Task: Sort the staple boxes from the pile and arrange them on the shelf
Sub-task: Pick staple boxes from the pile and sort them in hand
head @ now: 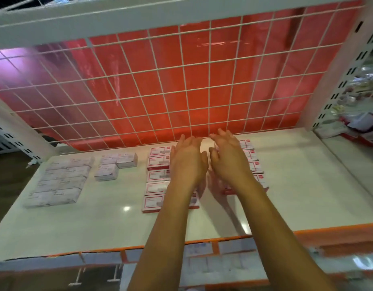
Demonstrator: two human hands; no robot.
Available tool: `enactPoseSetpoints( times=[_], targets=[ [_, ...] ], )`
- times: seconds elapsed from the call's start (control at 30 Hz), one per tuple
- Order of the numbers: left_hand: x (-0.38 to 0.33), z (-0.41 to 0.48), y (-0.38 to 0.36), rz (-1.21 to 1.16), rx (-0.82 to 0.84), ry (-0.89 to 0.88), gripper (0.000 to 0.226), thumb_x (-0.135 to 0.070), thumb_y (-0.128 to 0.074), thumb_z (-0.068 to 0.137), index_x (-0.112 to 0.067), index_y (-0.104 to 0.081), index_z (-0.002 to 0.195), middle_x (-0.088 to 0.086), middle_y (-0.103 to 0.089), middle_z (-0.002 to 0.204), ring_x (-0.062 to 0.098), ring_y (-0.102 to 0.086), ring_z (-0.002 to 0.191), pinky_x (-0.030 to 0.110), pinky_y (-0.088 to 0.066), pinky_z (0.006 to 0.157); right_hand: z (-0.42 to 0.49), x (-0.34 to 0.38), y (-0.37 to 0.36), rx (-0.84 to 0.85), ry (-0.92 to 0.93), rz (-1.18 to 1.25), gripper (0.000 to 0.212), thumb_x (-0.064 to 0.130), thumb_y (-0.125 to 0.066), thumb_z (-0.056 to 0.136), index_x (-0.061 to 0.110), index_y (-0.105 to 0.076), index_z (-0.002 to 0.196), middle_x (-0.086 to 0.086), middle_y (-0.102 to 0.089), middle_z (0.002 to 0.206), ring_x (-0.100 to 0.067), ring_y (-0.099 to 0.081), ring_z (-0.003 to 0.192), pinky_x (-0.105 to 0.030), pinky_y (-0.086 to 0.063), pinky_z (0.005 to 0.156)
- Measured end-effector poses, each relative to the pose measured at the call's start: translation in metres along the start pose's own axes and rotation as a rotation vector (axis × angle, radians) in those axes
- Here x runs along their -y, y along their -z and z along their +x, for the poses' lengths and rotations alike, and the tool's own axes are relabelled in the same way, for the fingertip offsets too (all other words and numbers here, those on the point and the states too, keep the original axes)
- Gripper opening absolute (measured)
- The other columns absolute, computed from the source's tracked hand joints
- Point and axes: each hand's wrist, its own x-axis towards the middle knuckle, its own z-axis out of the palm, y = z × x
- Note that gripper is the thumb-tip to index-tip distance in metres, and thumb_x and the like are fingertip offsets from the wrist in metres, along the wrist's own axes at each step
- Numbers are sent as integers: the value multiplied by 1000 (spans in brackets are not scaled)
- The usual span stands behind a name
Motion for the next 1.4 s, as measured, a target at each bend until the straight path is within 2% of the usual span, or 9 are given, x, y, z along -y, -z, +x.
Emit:
enactPoseSetpoints(
  times=[0.23, 0.37, 0.47, 0.6, 0.73, 0.9, 1.13, 1.27, 1.4],
  targets=[
    [-67, -22, -21, -42, -23, 56, 53, -37, -48, 96, -21, -38, 145, 0, -37, 152, 24, -21, 145, 45, -19, 117, -28, -63, 53, -9, -77, -34, 47, 28, -45, 97, 18, -38, 142, -3, -25, 155, -21, -15, 144, -34, -13, 116],
    [-97, -29, -33, -64, 15, 58, 54, -39, -47, 97, -23, -33, 147, 0, -32, 154, 23, -19, 145, 41, -12, 119, -44, -95, 72, -2, -122, -35, 48, 31, -46, 97, 21, -38, 142, -2, -25, 155, -21, -15, 144, -36, -14, 116],
    [-116, -30, -39, -100, 39, 23, 54, -40, -47, 97, -24, -33, 147, 0, -31, 154, 23, -21, 144, 41, -17, 119, -53, -115, 85, -17, -169, -31, 47, 33, -48, 96, 21, -41, 141, -3, -31, 152, -21, -23, 141, -37, -21, 115],
    [-135, -25, -51, -125, 90, -51, 55, -41, -48, 97, -26, -32, 147, 0, -31, 154, 22, -23, 143, 39, -19, 118, -62, -133, 99, -86, -228, -4, 45, 34, -49, 95, 18, -45, 137, -2, -42, 145, -23, -35, 134, -41, -31, 110],
    [-156, -19, -60, -142, 143, -123, 56, -41, -48, 96, -27, -29, 148, -1, -28, 156, 22, -19, 145, 39, -17, 119, -71, -144, 108, -150, -273, 7, 44, 33, -52, 94, 17, -47, 135, -2, -47, 140, -23, -40, 130, -41, -35, 106],
    [-179, -18, -74, -167, 178, -249, 57, -40, -50, 95, -27, -30, 147, 0, -29, 155, 22, -19, 145, 40, -19, 118, -82, -165, 114, -243, -354, 16, 43, 32, -53, 93, 17, -49, 134, -3, -49, 137, -22, -42, 127, -34, -34, 103],
    [-213, -12, -96, -133, 226, -314, 62, -39, -56, 93, -28, -30, 147, -1, -30, 155, 23, -21, 144, 41, -22, 116, -97, -204, 130, -242, -441, 19, 46, 29, -58, 91, 15, -48, 134, -8, -48, 136, -26, -44, 124, -31, -32, 102],
    [-248, -10, -115, -158, 249, -339, 65, -39, -62, 89, -25, -33, 146, 0, -34, 152, 23, -27, 141, 39, -26, 114, -101, -237, 158, -272, -439, 16, 46, 27, -61, 89, 14, -50, 132, -9, -48, 135, -25, -47, 120, -27, -32, 100],
    [-294, -11, -132, -193, 291, -358, 66, -37, -66, 86, -21, -38, 143, 4, -41, 146, 25, -36, 135, 38, -33, 108, -107, -281, 197, -289, -435, -47, 46, 22, -62, 89, 8, -51, 131, -12, -50, 134, -27, -43, 125, -27, -27, 101]
  ],
)
